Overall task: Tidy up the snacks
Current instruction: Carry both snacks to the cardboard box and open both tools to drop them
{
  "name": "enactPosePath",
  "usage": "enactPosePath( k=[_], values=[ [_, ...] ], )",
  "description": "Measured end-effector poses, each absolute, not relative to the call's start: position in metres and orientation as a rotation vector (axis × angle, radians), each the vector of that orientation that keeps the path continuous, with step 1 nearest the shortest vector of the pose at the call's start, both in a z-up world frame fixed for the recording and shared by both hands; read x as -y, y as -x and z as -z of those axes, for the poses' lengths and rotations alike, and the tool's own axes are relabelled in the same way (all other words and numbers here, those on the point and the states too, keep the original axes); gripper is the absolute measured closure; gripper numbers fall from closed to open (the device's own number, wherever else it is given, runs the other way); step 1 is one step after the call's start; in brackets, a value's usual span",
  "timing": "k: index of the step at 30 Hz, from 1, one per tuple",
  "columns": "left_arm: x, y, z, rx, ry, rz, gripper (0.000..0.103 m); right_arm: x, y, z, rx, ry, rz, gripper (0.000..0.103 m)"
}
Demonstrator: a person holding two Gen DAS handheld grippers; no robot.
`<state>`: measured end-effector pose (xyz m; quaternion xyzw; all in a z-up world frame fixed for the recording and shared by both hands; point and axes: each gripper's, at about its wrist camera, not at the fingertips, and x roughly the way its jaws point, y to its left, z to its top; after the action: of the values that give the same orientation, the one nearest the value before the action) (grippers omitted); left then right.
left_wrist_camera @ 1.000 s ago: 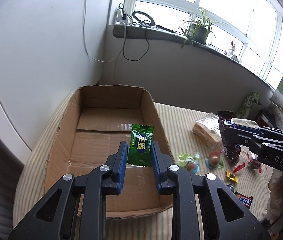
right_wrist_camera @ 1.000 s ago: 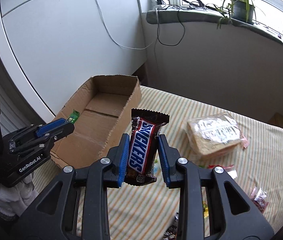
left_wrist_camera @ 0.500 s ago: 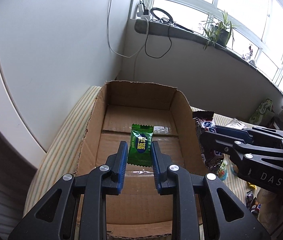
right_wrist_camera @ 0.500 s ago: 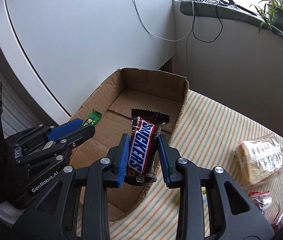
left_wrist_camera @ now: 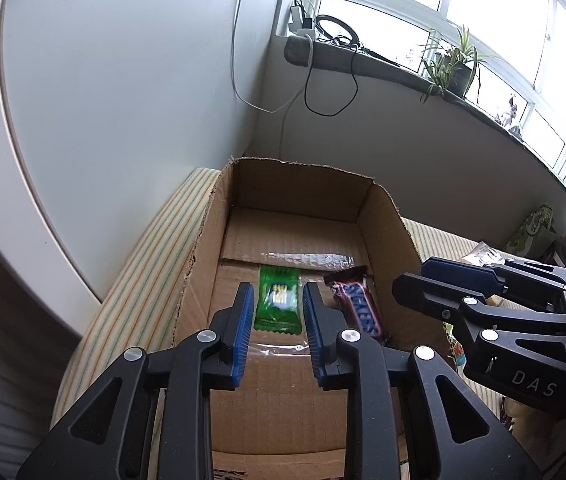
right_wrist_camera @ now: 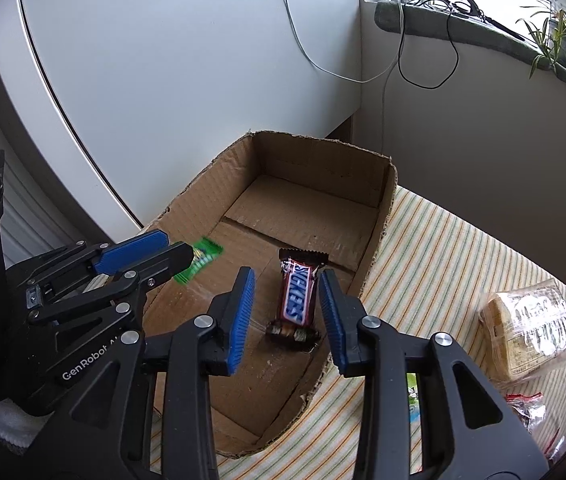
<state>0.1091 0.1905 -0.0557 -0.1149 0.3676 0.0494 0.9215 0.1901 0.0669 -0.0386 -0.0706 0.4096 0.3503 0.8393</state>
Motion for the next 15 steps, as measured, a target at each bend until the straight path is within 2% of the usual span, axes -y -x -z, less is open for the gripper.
enactPosePath(
  k=[15],
  values=[
    [-0.171,-0.09,0.032,-0.716,0.231,-0.08,0.079,-0.01,-0.162,0.012,-0.826,0.099,-0.711,0.068]
  ],
)
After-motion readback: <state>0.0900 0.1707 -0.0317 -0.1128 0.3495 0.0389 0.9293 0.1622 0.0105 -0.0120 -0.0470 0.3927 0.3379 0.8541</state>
